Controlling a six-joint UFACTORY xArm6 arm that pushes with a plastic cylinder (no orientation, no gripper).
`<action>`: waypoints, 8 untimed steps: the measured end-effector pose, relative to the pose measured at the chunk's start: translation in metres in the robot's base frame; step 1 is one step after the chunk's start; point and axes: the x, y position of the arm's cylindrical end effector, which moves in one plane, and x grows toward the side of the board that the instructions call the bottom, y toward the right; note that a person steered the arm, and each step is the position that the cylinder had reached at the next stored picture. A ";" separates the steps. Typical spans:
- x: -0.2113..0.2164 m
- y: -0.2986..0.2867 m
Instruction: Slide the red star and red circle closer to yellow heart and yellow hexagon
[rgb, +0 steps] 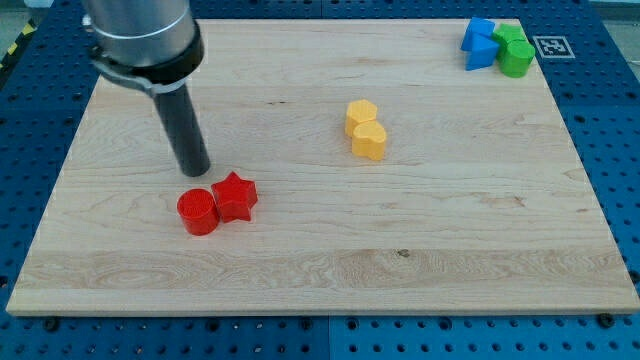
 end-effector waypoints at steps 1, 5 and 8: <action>0.039 -0.014; 0.065 0.120; 0.078 0.122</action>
